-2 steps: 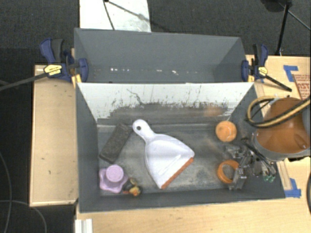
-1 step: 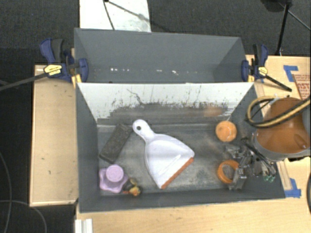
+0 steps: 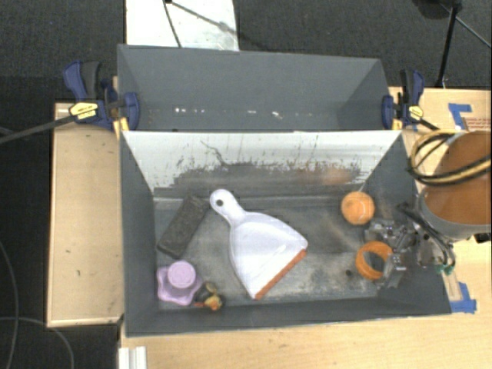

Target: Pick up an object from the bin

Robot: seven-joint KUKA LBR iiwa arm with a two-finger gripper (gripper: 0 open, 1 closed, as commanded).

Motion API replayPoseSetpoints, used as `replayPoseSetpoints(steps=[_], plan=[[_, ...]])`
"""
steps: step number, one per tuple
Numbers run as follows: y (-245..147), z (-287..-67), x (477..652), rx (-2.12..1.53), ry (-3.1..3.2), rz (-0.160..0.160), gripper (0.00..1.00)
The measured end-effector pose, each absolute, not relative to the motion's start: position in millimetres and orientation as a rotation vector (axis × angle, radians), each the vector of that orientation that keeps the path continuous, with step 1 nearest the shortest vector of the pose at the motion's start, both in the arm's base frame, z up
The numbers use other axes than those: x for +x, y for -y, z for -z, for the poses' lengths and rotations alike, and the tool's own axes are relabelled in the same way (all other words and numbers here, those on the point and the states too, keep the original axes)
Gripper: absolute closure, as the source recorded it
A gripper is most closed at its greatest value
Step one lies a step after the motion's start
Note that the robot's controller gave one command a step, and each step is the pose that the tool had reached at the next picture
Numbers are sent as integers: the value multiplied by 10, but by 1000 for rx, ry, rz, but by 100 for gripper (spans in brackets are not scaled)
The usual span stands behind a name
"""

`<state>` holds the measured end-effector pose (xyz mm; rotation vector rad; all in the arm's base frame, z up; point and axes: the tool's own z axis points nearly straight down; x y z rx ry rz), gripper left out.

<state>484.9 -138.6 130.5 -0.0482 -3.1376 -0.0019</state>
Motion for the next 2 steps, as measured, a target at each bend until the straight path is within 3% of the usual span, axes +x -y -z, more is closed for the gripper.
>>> replayPoseSetpoints(steps=[2], plan=[[1310, -2086, 5009, -10, 3141, 1, 100]])
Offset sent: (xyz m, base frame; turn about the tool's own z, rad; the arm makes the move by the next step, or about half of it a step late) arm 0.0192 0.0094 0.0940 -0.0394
